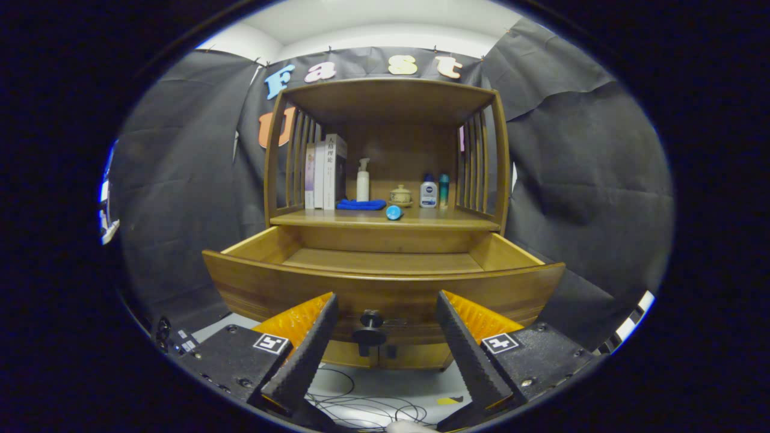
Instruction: Pull open the drawer, take out the items inside it, and place them on the countertop above the cabinet.
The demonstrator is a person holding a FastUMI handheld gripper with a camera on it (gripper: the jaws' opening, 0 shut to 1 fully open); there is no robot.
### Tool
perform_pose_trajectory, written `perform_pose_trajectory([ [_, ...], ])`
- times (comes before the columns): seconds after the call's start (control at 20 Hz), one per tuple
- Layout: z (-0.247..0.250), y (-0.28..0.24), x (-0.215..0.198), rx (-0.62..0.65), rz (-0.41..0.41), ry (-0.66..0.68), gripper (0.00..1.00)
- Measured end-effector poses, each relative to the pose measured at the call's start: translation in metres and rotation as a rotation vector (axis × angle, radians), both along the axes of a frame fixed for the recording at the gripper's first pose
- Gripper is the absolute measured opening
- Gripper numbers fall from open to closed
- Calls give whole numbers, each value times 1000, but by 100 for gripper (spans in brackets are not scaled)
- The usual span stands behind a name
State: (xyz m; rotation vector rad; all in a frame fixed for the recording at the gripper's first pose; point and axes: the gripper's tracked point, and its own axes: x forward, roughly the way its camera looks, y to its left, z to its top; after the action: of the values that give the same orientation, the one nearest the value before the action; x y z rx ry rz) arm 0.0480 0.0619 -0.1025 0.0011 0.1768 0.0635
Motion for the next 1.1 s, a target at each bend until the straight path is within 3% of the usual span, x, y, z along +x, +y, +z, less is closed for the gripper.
perform_pose_trajectory([
  [0.4,-30,12,35,-25,-10,58,100],
  [0.55,-31,7,37,-50,-58,47,100],
  [1.1,-28,10,63,-44,-45,25,100],
])
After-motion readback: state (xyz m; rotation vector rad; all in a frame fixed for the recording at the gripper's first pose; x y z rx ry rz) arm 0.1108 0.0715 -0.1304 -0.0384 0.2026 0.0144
